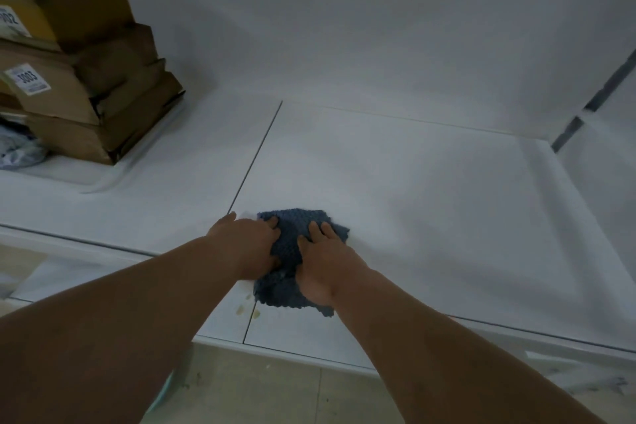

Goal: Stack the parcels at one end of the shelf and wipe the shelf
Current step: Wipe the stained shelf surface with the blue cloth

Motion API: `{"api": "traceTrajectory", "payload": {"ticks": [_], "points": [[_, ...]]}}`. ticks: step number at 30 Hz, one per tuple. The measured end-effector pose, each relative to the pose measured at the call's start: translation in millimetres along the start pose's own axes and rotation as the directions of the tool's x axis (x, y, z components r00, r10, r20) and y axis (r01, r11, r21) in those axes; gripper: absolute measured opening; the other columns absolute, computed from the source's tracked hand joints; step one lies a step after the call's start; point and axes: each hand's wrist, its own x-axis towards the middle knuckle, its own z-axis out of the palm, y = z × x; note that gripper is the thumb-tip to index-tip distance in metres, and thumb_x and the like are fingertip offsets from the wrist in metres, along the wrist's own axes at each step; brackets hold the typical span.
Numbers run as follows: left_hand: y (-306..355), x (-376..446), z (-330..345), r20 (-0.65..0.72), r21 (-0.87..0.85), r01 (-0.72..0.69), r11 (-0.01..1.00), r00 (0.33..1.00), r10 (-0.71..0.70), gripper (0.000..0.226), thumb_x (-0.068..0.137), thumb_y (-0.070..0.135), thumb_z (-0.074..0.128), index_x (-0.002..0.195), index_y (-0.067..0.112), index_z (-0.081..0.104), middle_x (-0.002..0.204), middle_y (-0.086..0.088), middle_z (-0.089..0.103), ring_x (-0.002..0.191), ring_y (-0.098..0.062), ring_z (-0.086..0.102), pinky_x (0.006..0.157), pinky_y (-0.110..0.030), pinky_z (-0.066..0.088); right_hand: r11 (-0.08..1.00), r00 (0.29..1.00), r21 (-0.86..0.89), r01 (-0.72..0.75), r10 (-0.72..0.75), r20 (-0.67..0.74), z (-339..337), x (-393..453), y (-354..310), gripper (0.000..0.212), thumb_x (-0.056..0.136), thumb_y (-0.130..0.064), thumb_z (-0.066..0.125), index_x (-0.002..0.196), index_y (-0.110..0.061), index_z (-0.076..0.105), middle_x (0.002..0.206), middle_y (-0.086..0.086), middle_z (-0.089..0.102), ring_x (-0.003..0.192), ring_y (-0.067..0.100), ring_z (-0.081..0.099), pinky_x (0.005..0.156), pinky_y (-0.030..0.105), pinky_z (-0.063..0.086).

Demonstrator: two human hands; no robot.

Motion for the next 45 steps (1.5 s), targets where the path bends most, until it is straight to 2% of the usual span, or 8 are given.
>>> {"api": "traceTrajectory", "payload": {"ticks": [3, 6, 13, 17, 27, 35, 40, 45], "points": [[-8.3, 14.9, -1.6, 0.013, -0.004, 0.025, 1.0, 1.0, -0.025, 0.066, 0.099, 0.046, 0.035, 0.155, 0.021, 0.011, 0.163, 0.006, 0.003, 0.144, -0.015, 0.026, 0.119, -0.048, 0.01, 1.0, 1.0, 0.025, -0.01, 0.011, -0.029, -4.3, 16.6, -4.4, 0.072, 0.101, -0.045, 0.034, 0.155, -0.012, 0.0, 0.162, 0.007, -0.016, 0.149, 0.026, -0.016, 0.123, 0.044, 0.002], [-20.1, 36.9, -4.2, -0.016, -0.053, 0.021, 0.998, 1.0, -0.022, 0.062, 0.099, 0.036, 0.038, 0.154, 0.017, 0.017, 0.163, -0.001, 0.007, 0.148, -0.019, 0.014, 0.118, -0.054, 0.011, 0.999, 0.999, 0.035, -0.04, 0.04, -0.022, -13.1, 35.7, -4.5, 0.075, 0.1, -0.041, 0.037, 0.155, -0.011, -0.004, 0.161, 0.008, -0.02, 0.148, 0.027, -0.019, 0.122, 0.042, 0.0], [-39.4, 112.6, -34.2, 0.053, 0.24, -0.097, 0.966, 0.995, 0.087, 0.068, 0.101, 0.041, 0.031, 0.155, 0.015, -0.002, 0.162, -0.002, -0.01, 0.15, -0.018, -0.007, 0.116, -0.061, 0.003, 0.968, 0.98, 0.171, -0.184, 0.194, -0.046, -46.4, 87.1, 7.4, 0.075, 0.099, -0.024, 0.04, 0.154, -0.009, -0.009, 0.16, 0.009, -0.023, 0.147, 0.026, -0.021, 0.122, 0.042, -0.003], [-61.5, 136.6, -39.7, 0.005, 0.254, -0.099, 0.962, 0.995, 0.101, 0.072, 0.1, 0.048, 0.028, 0.154, 0.014, -0.004, 0.162, -0.001, -0.01, 0.15, -0.015, -0.004, 0.115, -0.061, 0.0, 0.953, 0.96, 0.17, -0.252, 0.269, -0.084, -56.7, 119.3, -0.2, 0.077, 0.097, -0.028, 0.04, 0.154, -0.011, -0.009, 0.16, 0.009, -0.021, 0.147, 0.028, -0.021, 0.122, 0.044, -0.003], [-130.4, 123.8, -27.2, -0.048, 0.102, -0.054, 0.993, 0.997, 0.059, 0.069, 0.099, 0.055, 0.023, 0.155, 0.02, 0.002, 0.163, 0.005, -0.004, 0.149, -0.014, 0.012, 0.117, -0.052, -0.003, 0.979, 0.98, 0.096, -0.183, 0.189, -0.063, -64.1, 155.4, -50.5, 0.077, 0.096, -0.023, 0.043, 0.155, -0.021, -0.006, 0.161, 0.005, -0.019, 0.148, 0.026, -0.02, 0.122, 0.045, -0.003], [-137.9, 82.9, -0.8, -0.086, 0.049, -0.081, 0.995, 0.993, 0.085, 0.068, 0.098, 0.051, 0.03, 0.154, 0.016, 0.015, 0.163, 0.002, 0.007, 0.149, -0.014, 0.008, 0.118, -0.046, 0.008, 0.991, 0.992, 0.064, -0.116, 0.118, -0.037, -42.9, 122.6, -76.5, 0.074, 0.097, -0.023, 0.041, 0.155, -0.02, -0.005, 0.162, 0.002, -0.017, 0.149, 0.024, -0.016, 0.122, 0.042, -0.001], [-123.8, 39.7, 16.2, -0.064, 0.001, -0.037, 0.999, 0.997, 0.037, 0.064, 0.098, 0.049, 0.033, 0.152, 0.016, 0.021, 0.162, 0.001, 0.011, 0.145, -0.016, 0.023, 0.118, -0.045, 0.01, 0.999, 0.999, 0.015, -0.046, 0.046, -0.026, -24.3, 90.1, -86.8, 0.075, 0.097, -0.024, 0.044, 0.155, -0.019, -0.002, 0.163, 0.003, -0.014, 0.149, 0.025, -0.014, 0.122, 0.044, 0.004], [-91.1, 0.9, 24.0, -0.076, 0.051, -0.051, 0.997, 0.996, 0.055, 0.055, 0.098, 0.045, 0.036, 0.146, 0.02, 0.033, 0.155, 0.005, 0.029, 0.136, -0.015, 0.037, 0.116, -0.042, 0.017, 1.0, 1.0, 0.01, -0.009, 0.009, -0.027, -0.7, 45.7, -83.7, 0.073, 0.098, -0.023, 0.043, 0.155, -0.017, 0.0, 0.163, 0.003, -0.012, 0.15, 0.024, -0.012, 0.123, 0.043, 0.004]]}}
